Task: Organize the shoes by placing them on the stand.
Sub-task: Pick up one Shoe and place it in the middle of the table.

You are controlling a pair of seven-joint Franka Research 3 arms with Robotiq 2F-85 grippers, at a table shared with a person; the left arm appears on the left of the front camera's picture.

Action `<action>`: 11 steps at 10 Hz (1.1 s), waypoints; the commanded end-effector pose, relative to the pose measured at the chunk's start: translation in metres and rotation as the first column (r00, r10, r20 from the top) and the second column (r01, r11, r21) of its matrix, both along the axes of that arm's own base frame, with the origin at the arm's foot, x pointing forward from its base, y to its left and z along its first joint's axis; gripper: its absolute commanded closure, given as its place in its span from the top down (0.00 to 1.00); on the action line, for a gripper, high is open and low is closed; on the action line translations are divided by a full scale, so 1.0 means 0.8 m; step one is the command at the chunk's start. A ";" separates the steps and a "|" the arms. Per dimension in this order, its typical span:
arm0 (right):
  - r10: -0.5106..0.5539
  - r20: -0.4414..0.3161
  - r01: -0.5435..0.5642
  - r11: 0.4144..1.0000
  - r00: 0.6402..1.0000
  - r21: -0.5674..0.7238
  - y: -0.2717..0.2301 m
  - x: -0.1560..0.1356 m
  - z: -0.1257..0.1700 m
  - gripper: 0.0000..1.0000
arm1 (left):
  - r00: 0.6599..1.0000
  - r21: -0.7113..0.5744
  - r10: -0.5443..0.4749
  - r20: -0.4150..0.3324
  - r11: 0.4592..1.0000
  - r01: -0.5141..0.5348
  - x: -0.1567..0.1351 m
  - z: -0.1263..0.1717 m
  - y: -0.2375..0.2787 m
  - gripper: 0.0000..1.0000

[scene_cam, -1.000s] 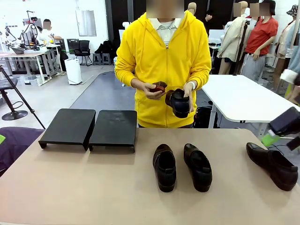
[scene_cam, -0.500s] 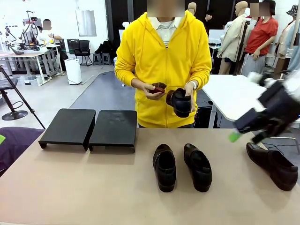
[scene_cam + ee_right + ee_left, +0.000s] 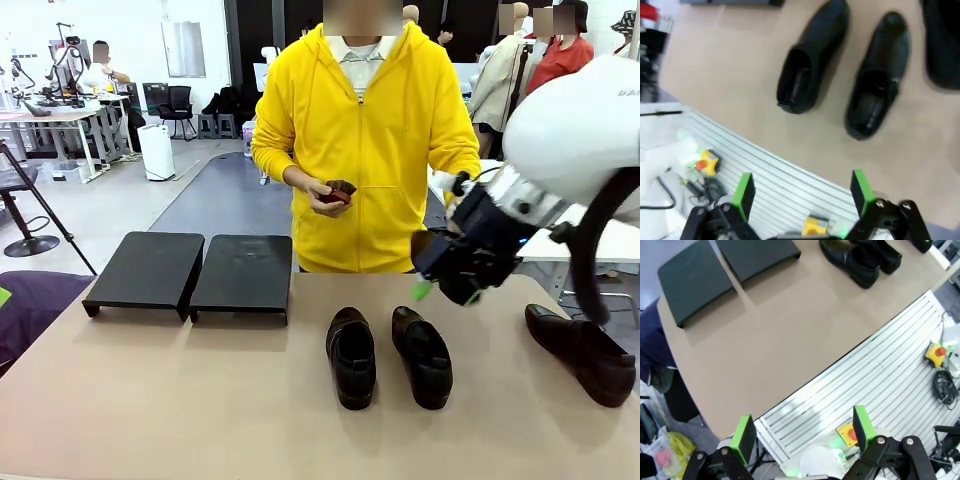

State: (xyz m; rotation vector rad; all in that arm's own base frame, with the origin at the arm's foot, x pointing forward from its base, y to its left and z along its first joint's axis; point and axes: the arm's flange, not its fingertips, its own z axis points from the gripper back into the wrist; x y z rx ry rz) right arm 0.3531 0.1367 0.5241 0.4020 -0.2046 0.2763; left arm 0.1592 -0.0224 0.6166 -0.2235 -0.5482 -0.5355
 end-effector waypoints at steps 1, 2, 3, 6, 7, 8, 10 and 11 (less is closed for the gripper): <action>-0.009 -0.030 0.009 1.000 1.000 0.011 -0.134 -0.069 0.081 1.00 | 1.000 0.006 -0.008 0.001 1.000 0.008 -0.004 -0.001 0.002 1.00; -0.056 -0.093 0.058 0.998 0.994 0.024 -0.182 -0.106 0.119 1.00 | 1.000 0.006 -0.008 0.001 1.000 0.008 -0.004 -0.001 0.002 1.00; -0.052 -0.150 0.055 0.998 0.987 0.016 -0.214 -0.144 0.153 1.00 | 1.000 0.006 -0.008 0.001 1.000 0.008 -0.004 -0.001 0.002 1.00; -0.138 -0.175 0.144 0.989 0.975 0.025 -0.290 -0.208 0.188 1.00 | 1.000 0.006 -0.008 0.001 1.000 0.008 -0.004 -0.001 0.002 1.00; -0.167 -0.181 0.176 0.984 0.969 0.035 -0.304 -0.218 0.183 1.00 | 1.000 0.006 -0.008 0.001 1.000 0.008 -0.004 -0.001 0.002 1.00; -0.176 -0.179 0.190 0.980 0.968 0.065 -0.318 -0.228 0.182 1.00 | 1.000 0.006 -0.008 0.001 1.000 0.008 -0.004 -0.001 0.002 1.00; -0.178 -0.158 0.194 0.976 0.971 0.098 -0.328 -0.239 0.178 1.00 | 1.000 0.006 -0.008 0.001 1.000 0.008 -0.004 -0.001 0.002 1.00; -0.171 -0.165 0.188 0.978 0.971 0.091 -0.326 -0.236 0.176 1.00 | 1.000 0.006 -0.008 0.001 1.000 0.008 -0.004 -0.001 0.002 1.00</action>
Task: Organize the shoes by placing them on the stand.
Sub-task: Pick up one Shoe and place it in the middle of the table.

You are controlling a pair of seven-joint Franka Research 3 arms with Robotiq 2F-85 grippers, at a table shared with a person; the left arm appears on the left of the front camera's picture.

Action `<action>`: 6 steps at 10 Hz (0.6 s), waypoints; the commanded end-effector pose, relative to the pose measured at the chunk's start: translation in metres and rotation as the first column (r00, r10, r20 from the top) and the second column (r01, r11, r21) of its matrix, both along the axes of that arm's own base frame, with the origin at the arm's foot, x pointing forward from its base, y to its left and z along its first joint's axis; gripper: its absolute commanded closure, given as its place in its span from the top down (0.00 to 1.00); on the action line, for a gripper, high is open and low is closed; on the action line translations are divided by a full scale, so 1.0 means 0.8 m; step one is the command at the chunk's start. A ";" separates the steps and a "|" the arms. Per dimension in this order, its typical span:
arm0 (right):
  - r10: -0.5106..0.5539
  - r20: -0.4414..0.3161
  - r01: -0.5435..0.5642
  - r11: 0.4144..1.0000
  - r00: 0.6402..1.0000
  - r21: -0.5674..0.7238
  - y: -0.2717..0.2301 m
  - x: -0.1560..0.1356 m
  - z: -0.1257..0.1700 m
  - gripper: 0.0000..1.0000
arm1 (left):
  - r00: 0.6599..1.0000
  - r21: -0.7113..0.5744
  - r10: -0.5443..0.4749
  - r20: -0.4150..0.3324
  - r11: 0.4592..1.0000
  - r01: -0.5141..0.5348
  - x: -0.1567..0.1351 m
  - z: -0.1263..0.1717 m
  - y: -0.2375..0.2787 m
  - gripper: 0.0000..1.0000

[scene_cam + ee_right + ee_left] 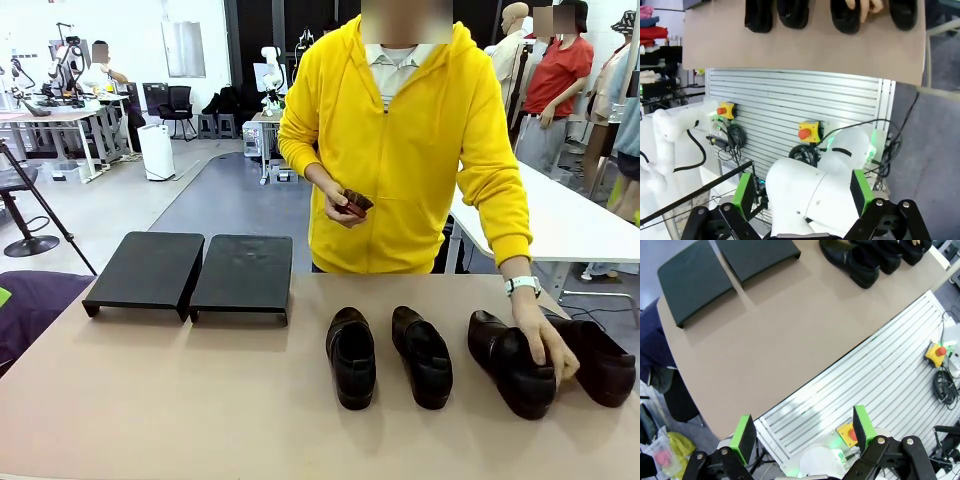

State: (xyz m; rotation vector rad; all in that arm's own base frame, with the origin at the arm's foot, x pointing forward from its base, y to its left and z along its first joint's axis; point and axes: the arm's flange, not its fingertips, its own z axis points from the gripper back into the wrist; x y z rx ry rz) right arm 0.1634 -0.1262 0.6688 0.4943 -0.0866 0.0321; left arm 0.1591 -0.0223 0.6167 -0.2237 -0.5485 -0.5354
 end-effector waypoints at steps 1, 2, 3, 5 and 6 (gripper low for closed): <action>0.019 0.006 -0.019 1.000 1.000 0.000 0.004 0.004 -0.006 1.00 | 1.000 0.006 -0.008 0.000 1.000 0.008 -0.003 -0.001 0.002 1.00; 0.026 0.006 -0.026 1.000 1.000 -0.005 0.009 0.010 -0.007 1.00 | 1.000 0.006 -0.008 0.000 1.000 0.008 -0.003 -0.001 0.002 1.00; 0.027 -0.009 -0.027 0.999 1.000 -0.018 0.015 0.017 -0.007 1.00 | 1.000 0.006 -0.008 0.000 1.000 0.008 -0.003 -0.001 0.002 1.00; 0.051 0.002 -0.051 0.998 0.999 -0.034 0.044 0.036 -0.006 1.00 | 1.000 0.006 -0.008 0.000 1.000 0.008 -0.003 -0.001 0.002 1.00; 0.032 0.003 -0.032 0.999 0.999 -0.018 0.080 0.060 -0.012 1.00 | 1.000 0.006 -0.008 0.000 1.000 0.008 -0.003 -0.001 0.002 1.00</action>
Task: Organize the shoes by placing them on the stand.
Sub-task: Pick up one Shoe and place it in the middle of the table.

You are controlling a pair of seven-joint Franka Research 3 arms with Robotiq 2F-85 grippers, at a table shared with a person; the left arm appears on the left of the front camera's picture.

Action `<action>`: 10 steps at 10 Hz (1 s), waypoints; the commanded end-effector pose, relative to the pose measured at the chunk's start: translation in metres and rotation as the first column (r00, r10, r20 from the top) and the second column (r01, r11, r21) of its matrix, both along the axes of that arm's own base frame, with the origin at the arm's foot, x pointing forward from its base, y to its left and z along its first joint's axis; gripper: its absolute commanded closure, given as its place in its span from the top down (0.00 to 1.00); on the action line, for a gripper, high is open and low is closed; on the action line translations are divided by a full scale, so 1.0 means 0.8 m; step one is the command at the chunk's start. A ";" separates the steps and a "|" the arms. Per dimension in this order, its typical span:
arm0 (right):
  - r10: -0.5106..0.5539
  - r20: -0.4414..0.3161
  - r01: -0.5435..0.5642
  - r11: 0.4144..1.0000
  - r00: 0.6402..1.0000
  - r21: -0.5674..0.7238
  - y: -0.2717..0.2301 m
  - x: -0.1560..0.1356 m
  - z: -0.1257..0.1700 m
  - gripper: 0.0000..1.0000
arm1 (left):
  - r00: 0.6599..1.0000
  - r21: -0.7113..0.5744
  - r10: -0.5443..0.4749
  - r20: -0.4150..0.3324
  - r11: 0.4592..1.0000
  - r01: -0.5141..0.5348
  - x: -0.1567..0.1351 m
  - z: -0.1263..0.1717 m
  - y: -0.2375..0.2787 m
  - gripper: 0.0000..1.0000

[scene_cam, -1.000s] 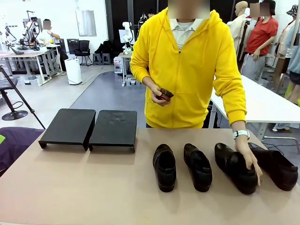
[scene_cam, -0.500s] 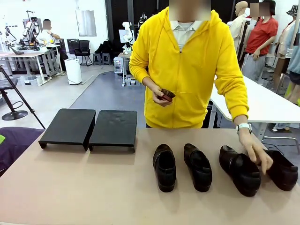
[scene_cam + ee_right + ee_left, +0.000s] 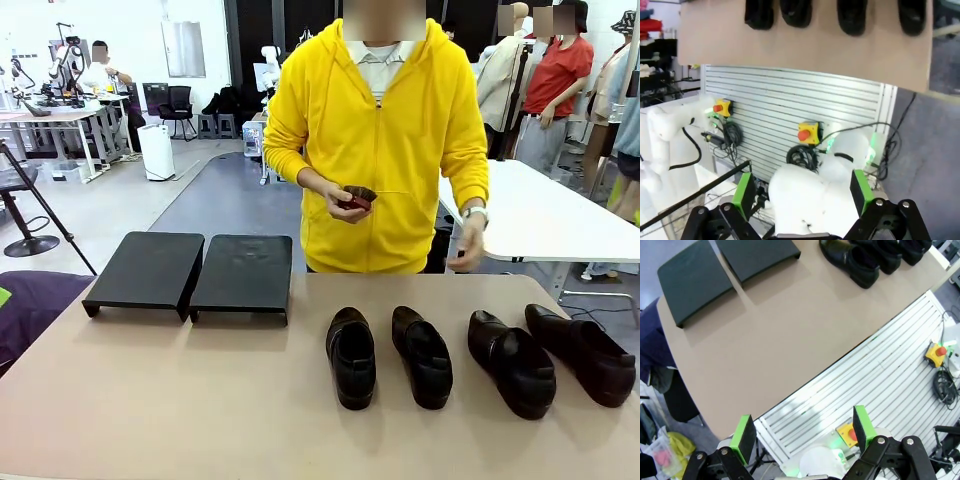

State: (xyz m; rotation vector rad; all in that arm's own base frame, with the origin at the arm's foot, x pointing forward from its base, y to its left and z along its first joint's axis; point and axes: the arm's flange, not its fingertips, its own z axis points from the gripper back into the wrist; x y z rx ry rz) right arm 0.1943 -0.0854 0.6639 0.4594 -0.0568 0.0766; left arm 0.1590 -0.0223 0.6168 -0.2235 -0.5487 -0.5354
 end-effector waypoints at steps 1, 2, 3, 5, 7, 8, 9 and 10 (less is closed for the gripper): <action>-0.004 0.037 0.003 1.000 0.999 0.010 0.071 0.047 -0.016 1.00 | 1.000 0.006 -0.008 0.000 1.000 0.008 -0.003 -0.001 0.002 1.00; 0.002 0.047 -0.001 1.000 0.999 -0.013 0.122 0.074 -0.032 1.00 | 1.000 0.006 -0.008 0.000 1.000 0.008 -0.003 -0.001 0.002 1.00; 0.000 0.045 0.002 0.999 0.999 -0.044 0.178 0.101 -0.054 1.00 | 1.000 0.006 -0.008 0.000 1.000 0.008 -0.003 -0.001 0.002 1.00; 0.017 0.072 -0.010 0.995 0.997 -0.102 0.295 0.149 -0.121 1.00 | 1.000 0.006 -0.008 0.000 1.000 0.008 -0.003 -0.001 0.002 1.00; -0.016 0.212 0.058 0.979 0.977 -0.195 0.381 0.174 -0.178 1.00 | 1.000 0.006 -0.008 0.000 1.000 0.008 -0.003 -0.001 0.002 1.00; 0.016 0.246 0.036 0.978 0.969 -0.206 0.412 0.187 -0.198 1.00 | 1.000 0.006 -0.008 0.000 1.000 0.008 -0.003 -0.001 0.002 1.00; 0.042 0.261 0.011 0.980 0.965 -0.199 0.435 0.202 -0.220 1.00 | 1.000 0.006 -0.008 0.000 1.000 0.008 -0.003 -0.001 0.002 1.00; 0.046 0.242 0.002 0.981 0.969 -0.194 0.445 0.210 -0.233 1.00 | 1.000 0.006 -0.008 0.000 1.000 0.008 -0.003 -0.001 0.002 1.00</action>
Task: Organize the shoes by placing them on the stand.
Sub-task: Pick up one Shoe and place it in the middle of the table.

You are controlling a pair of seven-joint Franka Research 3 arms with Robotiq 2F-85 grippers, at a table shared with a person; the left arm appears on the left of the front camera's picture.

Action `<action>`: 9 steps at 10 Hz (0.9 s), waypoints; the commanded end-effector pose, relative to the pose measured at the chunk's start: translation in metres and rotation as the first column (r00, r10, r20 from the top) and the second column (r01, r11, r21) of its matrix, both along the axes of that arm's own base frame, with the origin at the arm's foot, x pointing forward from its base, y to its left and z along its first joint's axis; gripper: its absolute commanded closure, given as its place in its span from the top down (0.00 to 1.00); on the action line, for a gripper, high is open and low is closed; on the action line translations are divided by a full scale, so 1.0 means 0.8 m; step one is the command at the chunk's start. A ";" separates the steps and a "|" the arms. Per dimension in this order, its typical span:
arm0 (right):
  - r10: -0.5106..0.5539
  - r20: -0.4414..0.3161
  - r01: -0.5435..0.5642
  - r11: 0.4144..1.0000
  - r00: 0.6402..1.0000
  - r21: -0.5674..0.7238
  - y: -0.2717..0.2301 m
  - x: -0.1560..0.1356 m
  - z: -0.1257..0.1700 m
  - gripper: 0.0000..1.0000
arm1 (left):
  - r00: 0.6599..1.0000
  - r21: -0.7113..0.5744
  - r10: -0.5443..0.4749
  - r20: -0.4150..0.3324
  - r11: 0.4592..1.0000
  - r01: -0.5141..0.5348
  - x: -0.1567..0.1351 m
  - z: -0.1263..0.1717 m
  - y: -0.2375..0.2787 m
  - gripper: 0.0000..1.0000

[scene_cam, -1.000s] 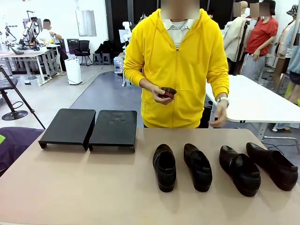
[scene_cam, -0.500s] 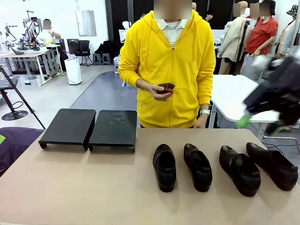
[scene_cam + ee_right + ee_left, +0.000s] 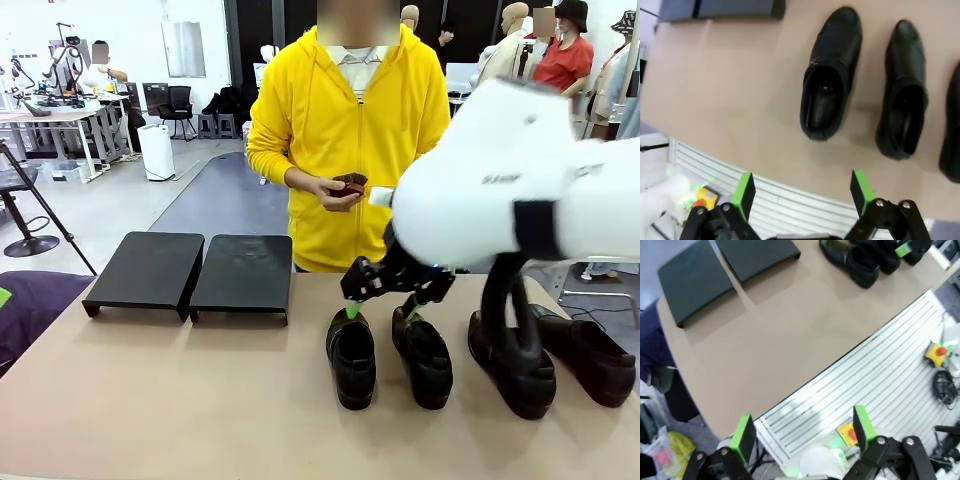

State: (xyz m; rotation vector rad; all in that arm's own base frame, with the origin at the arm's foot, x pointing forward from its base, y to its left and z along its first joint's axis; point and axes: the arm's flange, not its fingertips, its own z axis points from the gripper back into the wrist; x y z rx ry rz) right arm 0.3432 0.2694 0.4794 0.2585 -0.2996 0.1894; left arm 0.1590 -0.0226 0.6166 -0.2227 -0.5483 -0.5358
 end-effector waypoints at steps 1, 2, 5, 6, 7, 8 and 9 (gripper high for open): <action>-0.008 -0.012 0.008 1.000 1.000 0.010 -0.013 -0.016 0.022 1.00 | 1.000 0.005 -0.008 0.000 1.000 0.008 -0.003 -0.001 0.002 1.00; -0.008 -0.012 0.008 1.000 1.000 0.010 -0.013 -0.016 0.022 1.00 | 1.000 0.005 -0.008 0.000 1.000 0.008 -0.003 -0.001 0.002 1.00; -0.024 -0.073 0.023 1.000 0.997 -0.012 0.003 0.030 -0.029 1.00 | 1.000 0.005 -0.008 0.000 1.000 0.008 -0.003 -0.001 0.002 1.00; -0.071 -0.085 0.070 0.997 0.994 -0.013 0.008 0.047 -0.047 1.00 | 1.000 0.005 -0.008 0.000 1.000 0.008 -0.003 -0.001 0.002 1.00; -0.118 -0.069 0.116 0.993 0.991 -0.037 0.012 0.060 -0.058 1.00 | 1.000 0.005 -0.008 0.000 1.000 0.008 -0.003 -0.001 0.002 1.00; -0.155 -0.074 0.151 0.987 0.985 -0.055 0.016 0.072 -0.070 1.00 | 1.000 0.005 -0.008 0.000 1.000 0.008 -0.003 -0.001 0.002 1.00; -0.185 -0.066 0.180 0.981 0.981 -0.069 0.020 0.085 -0.087 1.00 | 1.000 0.005 -0.008 0.000 1.000 0.008 -0.003 -0.001 0.002 1.00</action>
